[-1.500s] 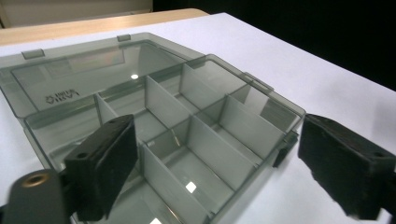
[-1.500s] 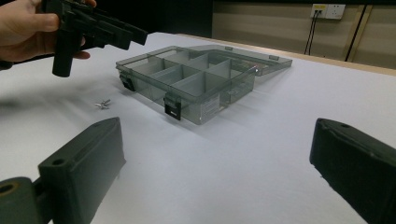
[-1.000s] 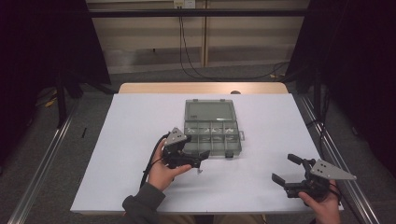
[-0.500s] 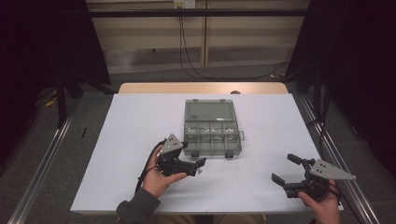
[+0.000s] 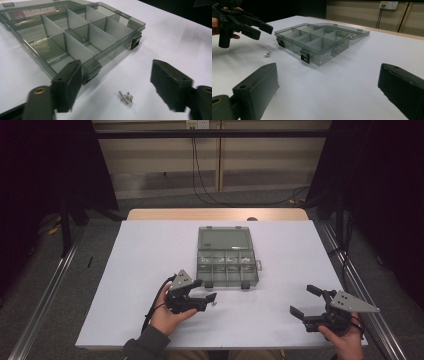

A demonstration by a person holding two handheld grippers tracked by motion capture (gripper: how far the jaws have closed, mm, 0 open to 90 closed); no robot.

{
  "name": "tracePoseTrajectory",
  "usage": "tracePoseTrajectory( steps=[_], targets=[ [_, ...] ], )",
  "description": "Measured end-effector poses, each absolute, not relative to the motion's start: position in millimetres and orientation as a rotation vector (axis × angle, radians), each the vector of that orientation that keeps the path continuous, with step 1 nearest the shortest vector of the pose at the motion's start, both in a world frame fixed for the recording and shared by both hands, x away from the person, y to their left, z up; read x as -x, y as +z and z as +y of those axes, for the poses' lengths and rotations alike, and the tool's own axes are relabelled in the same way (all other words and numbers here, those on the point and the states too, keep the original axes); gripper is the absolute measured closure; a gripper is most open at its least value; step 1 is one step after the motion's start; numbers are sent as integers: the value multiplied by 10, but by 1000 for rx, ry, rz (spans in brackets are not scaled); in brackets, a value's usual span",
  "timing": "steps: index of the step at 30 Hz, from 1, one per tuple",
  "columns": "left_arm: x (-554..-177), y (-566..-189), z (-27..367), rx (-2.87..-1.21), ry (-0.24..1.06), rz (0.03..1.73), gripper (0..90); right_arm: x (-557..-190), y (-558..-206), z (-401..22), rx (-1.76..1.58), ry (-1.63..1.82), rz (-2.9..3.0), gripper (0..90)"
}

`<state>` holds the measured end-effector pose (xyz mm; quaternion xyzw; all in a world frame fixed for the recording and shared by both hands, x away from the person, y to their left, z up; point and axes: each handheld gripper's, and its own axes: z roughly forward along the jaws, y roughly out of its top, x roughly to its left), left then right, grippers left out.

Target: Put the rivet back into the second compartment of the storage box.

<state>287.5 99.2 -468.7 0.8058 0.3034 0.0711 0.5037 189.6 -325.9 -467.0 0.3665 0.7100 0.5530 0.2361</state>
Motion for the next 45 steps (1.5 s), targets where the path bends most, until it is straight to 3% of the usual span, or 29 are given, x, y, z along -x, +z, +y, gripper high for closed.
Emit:
tracePoseTrajectory(
  steps=[6, 14, 29, 45],
  targets=[
    [-2867, -4736, 959, -1991, 156, 742, 488, -1894, -4669, -3272, -1006, 1518, 1947, 25],
    [-2895, -4805, 921, -2050, 145, 758, 616, -1896, -4671, -3260, -1006, 1514, 1951, 25],
    [-2912, -4859, 843, -2092, 114, 775, 719, -1899, -4673, -3259, -1004, 1511, 1956, 26],
    [-2870, -4823, 836, -2116, 88, 791, 721, -1900, -4674, -3262, -1005, 1509, 1958, 25]
  ],
)
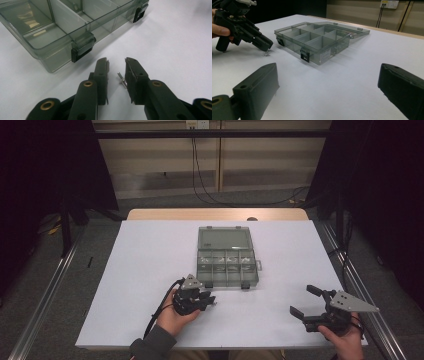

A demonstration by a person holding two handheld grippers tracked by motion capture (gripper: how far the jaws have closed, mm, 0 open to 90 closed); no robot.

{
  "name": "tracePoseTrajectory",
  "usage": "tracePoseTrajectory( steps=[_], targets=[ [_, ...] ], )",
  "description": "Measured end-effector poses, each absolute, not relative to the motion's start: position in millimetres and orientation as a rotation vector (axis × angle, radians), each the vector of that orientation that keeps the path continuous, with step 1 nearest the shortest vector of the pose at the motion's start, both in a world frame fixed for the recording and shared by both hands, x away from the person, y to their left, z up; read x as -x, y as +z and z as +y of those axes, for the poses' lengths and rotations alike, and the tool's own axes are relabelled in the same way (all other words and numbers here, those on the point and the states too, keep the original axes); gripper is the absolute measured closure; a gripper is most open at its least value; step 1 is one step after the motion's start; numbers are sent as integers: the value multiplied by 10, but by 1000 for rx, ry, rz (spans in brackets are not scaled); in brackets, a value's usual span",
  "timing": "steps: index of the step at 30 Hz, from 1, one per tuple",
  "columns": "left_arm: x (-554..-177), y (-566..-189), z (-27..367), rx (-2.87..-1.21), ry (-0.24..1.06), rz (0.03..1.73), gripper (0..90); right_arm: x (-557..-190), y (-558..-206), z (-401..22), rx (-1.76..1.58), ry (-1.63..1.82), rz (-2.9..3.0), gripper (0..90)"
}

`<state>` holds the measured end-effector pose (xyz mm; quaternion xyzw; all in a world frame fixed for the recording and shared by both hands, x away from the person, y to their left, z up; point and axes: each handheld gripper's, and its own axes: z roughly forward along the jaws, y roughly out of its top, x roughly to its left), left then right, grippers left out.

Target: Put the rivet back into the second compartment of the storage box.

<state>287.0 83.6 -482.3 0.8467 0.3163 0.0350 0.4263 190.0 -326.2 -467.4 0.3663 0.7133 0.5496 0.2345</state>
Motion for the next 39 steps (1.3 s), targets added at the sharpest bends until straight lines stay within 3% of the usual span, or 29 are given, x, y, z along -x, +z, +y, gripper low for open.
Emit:
tracePoseTrajectory(
  steps=[5, 15, 39],
  targets=[
    [-2858, -4853, 798, -2143, 79, 789, 719, -1901, -4672, -3254, -1001, 1506, 1962, 25],
    [-2844, -4844, 808, -2159, 94, 800, 823, -1897, -4671, -3256, -998, 1504, 1961, 26],
    [-2953, -4705, 889, -2058, 70, 851, 832, -1896, -4661, -3269, -999, 1513, 1950, 25]
  ],
)
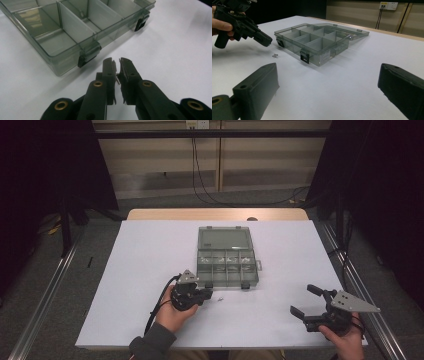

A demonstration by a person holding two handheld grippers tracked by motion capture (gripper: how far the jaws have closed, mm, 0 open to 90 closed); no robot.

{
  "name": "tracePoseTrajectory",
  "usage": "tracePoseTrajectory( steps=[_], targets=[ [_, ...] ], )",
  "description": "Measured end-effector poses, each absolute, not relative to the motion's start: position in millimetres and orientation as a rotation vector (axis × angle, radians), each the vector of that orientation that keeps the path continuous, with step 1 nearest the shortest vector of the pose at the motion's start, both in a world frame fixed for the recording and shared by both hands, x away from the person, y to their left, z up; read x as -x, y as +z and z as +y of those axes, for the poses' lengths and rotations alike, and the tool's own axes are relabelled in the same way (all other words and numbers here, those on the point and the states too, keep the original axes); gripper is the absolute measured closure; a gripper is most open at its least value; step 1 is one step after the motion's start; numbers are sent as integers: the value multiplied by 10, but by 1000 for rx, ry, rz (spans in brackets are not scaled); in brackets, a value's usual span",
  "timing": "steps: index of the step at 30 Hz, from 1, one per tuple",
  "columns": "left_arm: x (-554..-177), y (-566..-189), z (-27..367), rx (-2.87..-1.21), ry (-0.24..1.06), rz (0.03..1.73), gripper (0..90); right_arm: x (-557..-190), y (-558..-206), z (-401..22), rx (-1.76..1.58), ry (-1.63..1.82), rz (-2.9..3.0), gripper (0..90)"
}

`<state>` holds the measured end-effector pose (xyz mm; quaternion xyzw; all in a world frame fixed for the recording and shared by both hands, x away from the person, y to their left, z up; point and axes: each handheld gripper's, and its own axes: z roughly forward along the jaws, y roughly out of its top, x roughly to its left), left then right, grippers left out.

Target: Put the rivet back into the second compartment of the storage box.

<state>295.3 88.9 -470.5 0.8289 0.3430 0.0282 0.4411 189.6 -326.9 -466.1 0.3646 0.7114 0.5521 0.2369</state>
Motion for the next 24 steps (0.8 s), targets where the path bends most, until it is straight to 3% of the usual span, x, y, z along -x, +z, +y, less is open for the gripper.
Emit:
tracePoseTrajectory(
  steps=[24],
  targets=[
    [-3150, -4472, 802, -1993, 111, 851, 832, -1896, -4660, -3263, -1003, 1523, 1944, 25]
  ],
)
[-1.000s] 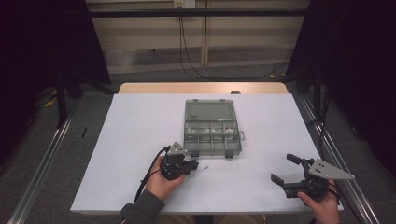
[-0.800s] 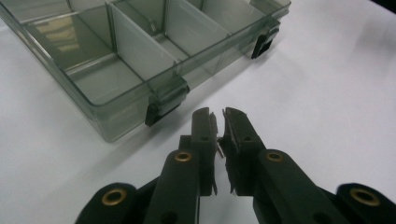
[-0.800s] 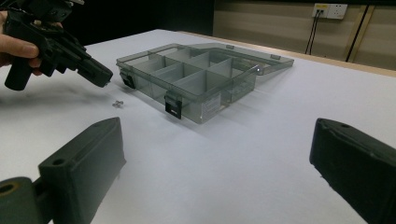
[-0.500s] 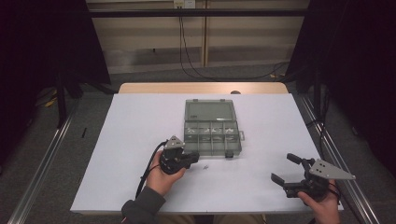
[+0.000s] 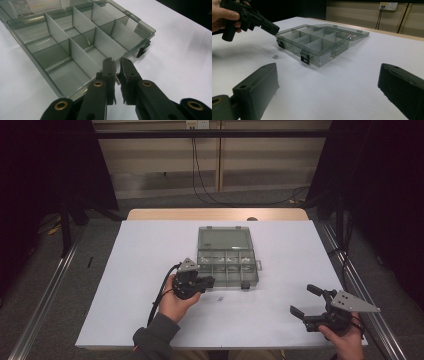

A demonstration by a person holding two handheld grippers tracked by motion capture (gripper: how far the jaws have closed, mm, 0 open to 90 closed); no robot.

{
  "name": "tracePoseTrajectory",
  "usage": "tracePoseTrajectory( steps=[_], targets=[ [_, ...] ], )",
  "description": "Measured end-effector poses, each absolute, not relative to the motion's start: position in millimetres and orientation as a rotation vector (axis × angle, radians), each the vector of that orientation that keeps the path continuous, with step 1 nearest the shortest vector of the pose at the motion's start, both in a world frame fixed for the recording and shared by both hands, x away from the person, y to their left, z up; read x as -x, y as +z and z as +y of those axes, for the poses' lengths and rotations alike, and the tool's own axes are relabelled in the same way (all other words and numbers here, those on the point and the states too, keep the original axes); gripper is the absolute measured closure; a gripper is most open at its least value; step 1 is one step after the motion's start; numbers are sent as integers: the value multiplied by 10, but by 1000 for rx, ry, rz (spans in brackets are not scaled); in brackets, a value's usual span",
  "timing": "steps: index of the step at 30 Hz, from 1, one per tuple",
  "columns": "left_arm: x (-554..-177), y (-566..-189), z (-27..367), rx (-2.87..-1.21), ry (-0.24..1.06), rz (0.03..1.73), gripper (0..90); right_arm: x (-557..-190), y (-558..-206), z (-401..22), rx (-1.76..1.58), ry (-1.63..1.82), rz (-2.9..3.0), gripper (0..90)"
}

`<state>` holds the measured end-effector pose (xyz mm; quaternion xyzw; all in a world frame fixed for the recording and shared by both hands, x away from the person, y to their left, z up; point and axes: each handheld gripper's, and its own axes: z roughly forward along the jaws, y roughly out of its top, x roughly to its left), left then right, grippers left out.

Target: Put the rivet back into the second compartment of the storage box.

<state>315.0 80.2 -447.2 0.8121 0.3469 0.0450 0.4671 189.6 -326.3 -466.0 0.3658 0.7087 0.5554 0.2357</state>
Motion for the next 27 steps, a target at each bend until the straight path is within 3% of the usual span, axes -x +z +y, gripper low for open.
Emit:
tracePoseTrajectory(
  steps=[27],
  targets=[
    [-3534, -4225, 616, -1978, 150, 901, 832, -1890, -4659, -3277, -1012, 1526, 1935, 25]
  ],
)
